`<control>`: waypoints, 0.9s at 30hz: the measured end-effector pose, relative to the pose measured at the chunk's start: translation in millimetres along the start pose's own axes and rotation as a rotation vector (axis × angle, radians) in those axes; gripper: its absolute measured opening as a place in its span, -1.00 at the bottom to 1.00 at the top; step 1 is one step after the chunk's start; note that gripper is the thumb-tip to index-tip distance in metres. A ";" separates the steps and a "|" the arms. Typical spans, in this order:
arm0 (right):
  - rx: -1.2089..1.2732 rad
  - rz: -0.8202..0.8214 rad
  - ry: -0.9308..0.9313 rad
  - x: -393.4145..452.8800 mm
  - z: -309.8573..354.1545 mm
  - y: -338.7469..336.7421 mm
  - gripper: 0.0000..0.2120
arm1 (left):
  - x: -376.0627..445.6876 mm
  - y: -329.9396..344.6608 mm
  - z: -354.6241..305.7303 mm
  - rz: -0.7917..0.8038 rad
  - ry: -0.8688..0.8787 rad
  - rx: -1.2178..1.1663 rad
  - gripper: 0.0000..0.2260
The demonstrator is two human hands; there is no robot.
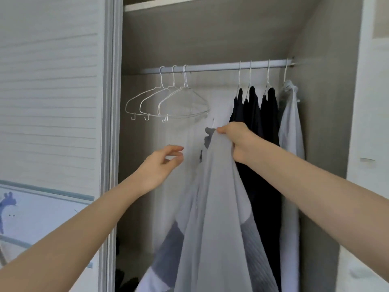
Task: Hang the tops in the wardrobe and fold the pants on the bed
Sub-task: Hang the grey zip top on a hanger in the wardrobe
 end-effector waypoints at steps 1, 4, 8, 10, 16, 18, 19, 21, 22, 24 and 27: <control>-0.028 -0.003 -0.029 8.4 7.9 8.7 -0.89 | -3.6 5.9 -16.2 0.000 0.026 -0.088 -0.73; -0.144 0.007 -0.121 23.1 30.8 32.6 -0.88 | -21.2 32.1 -47.6 0.035 0.037 -0.189 -0.45; -0.160 -0.069 -0.216 35.2 59.6 51.0 -0.88 | -28.0 60.5 -34.5 0.009 0.036 0.017 0.04; -0.198 -0.108 -0.237 46.7 66.7 57.0 -0.80 | -22.4 59.0 -25.8 -0.107 0.088 0.117 0.00; -0.263 -0.205 -0.397 83.1 96.1 49.2 -0.77 | 19.3 32.6 15.6 -0.287 0.055 0.164 -0.33; -0.248 -0.320 -0.404 103.3 99.9 39.2 -0.77 | 38.4 29.0 25.8 -0.276 0.065 0.149 -0.45; -0.253 -0.364 -0.406 110.0 102.2 35.4 -0.85 | 47.0 27.7 28.7 -0.261 0.077 0.138 -0.51; -0.264 -0.367 -0.412 132.3 107.3 35.5 -0.84 | 71.5 28.3 35.0 -0.234 0.108 0.121 -0.61; -0.280 -0.355 -0.423 140.0 112.0 36.0 -0.80 | 83.0 28.2 36.9 -0.225 0.122 0.108 -0.64; -0.290 -0.348 -0.507 157.7 126.6 33.1 -0.88 | 109.2 30.8 40.6 -0.205 0.155 0.093 -0.69; -0.354 -0.344 -0.578 187.1 140.1 30.6 -0.93 | 143.1 38.4 44.7 -0.149 0.184 0.081 -0.71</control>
Point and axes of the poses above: each hand's wrist, its own x-axis towards the middle knuckle, its own y-axis out of the palm, z = x × y, the point moved 9 cm from there along x, towards the middle knuckle, and after that the axes turned 12 degrees about -x, right-handed, at the moved point
